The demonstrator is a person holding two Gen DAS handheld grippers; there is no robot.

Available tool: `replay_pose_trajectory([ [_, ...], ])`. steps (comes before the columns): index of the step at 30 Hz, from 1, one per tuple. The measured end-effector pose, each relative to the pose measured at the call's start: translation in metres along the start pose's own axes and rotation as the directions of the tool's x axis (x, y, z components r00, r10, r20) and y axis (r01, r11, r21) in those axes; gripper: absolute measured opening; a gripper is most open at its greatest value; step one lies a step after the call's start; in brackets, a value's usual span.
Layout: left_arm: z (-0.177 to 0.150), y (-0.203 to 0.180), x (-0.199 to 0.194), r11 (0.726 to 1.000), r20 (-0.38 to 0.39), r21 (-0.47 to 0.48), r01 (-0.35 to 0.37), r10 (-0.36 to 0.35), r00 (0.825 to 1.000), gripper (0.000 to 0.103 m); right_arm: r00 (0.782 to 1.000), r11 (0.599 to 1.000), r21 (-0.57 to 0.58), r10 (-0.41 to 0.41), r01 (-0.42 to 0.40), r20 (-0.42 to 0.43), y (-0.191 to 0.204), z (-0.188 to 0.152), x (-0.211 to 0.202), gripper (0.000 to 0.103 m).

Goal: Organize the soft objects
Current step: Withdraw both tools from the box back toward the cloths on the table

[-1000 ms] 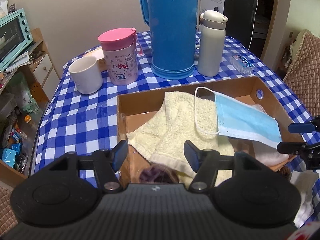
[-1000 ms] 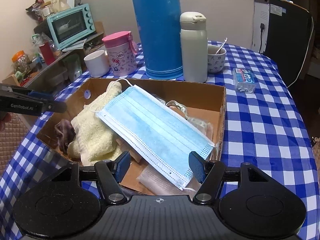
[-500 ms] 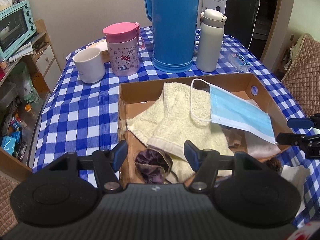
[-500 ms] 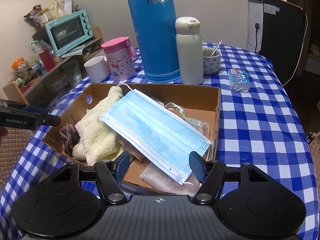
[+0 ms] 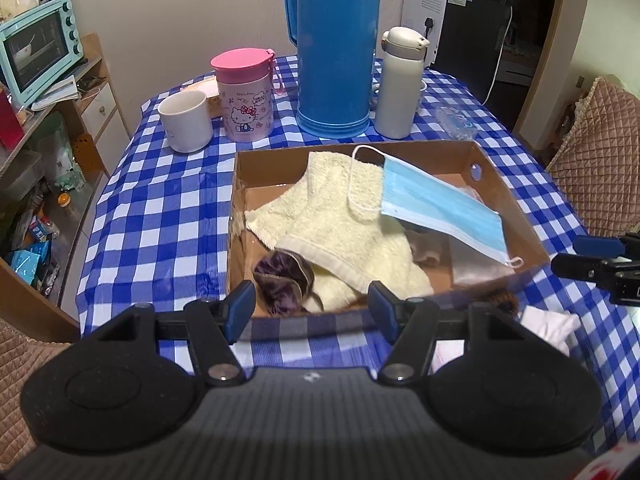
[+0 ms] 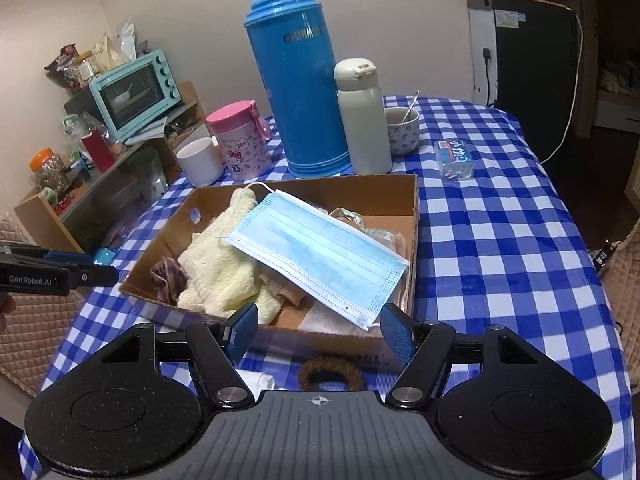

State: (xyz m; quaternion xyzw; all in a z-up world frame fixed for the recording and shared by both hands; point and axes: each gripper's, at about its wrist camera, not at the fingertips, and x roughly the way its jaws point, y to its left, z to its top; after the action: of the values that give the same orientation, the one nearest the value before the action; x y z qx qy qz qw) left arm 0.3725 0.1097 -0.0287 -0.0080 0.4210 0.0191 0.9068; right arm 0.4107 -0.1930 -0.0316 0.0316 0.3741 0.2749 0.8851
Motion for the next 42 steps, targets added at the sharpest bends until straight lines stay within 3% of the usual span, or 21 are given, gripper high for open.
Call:
replay_pose_trajectory([
  [19,-0.05,-0.034,-0.071,0.999,-0.006,0.031,-0.007,0.007,1.0,0.06,1.0,1.0,-0.018,-0.024,0.024,-0.004,0.032,-0.034,-0.077,0.068],
  [34,-0.09,-0.061,-0.106,0.999,-0.024,0.05,0.017,-0.016,1.0,0.06,0.997,0.996,-0.06,-0.065,0.062,-0.034,0.064,-0.068,-0.113,0.068],
  [42,-0.102,-0.075,-0.115,0.997,-0.042,0.068,0.048,-0.045,0.998,0.06,0.999,1.0,-0.005,-0.015,0.015,-0.05,0.063,-0.08,-0.124,0.068],
])
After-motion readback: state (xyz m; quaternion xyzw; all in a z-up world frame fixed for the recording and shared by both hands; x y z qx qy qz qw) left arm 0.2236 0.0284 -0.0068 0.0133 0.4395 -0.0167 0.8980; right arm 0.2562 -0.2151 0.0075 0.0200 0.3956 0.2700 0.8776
